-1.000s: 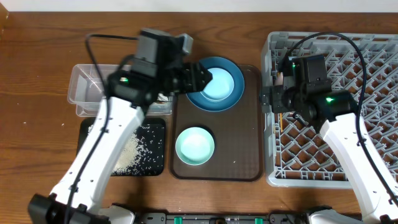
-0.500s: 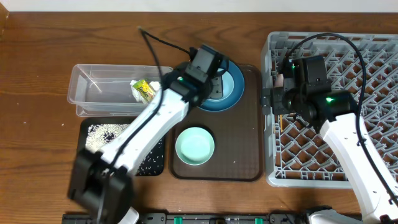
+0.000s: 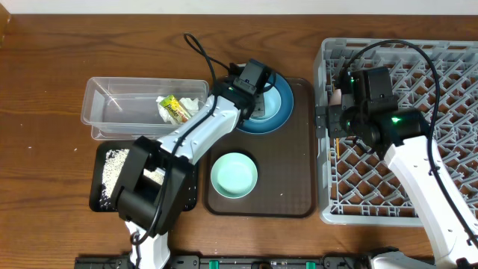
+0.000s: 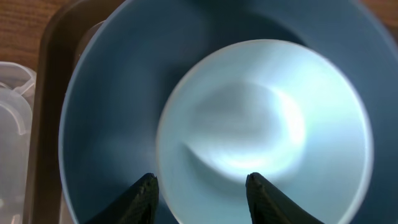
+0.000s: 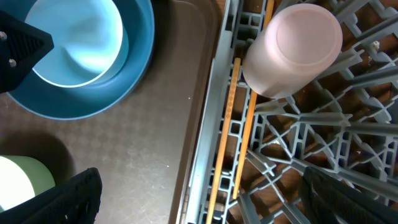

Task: Sort waste into correct bins and load items into the dishwasher rack
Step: 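Reach both grippers toward the light-blue bowl on the blue plate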

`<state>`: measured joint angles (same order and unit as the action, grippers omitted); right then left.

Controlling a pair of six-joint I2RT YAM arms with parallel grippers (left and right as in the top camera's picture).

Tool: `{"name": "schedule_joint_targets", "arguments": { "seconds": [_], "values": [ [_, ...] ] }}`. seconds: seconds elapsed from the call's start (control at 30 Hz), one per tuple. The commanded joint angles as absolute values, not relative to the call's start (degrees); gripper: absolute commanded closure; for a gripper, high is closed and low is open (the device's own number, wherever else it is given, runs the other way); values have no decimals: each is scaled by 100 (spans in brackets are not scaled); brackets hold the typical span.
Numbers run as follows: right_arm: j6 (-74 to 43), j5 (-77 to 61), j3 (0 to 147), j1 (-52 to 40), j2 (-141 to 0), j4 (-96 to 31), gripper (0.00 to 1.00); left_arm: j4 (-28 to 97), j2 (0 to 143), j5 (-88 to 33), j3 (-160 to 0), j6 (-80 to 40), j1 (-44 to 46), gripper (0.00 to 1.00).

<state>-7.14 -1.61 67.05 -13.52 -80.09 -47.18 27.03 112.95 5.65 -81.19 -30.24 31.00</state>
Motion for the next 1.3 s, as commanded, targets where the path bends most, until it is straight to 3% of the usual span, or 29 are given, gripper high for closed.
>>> {"name": "schedule_joint_targets", "arguments": {
  "seconds": [0.0,0.2,0.6,0.9,1.07,1.17,1.27],
  "values": [
    [-657,-82,6737,-1380,-8005,-4740,1,2709,11463,714,-8103,-3079,2993,51],
    [-655,-82,6737,-1380,-8005,-4742,1,2709,11642,714,-8103,-3076,2995,51],
    [-657,-19,6737,-1380,-8005,-4753,1,2681,11644,714,-8112,-3074,2995,94],
    [-661,-117,6737,-1380,-8005,-4580,2,2974,10908,709,-8171,-3074,3002,94],
    [-659,-967,6737,-1380,-8003,-4403,8,3691,10116,639,-8171,-3074,3002,94],
    [-657,-1616,6737,-1380,-8005,-4292,1,4178,9712,449,-8171,-3074,3009,94],
    [-659,-2099,6737,-1380,-8003,-4187,1,4584,9439,174,-8171,-3074,3009,94]
  ]
}}
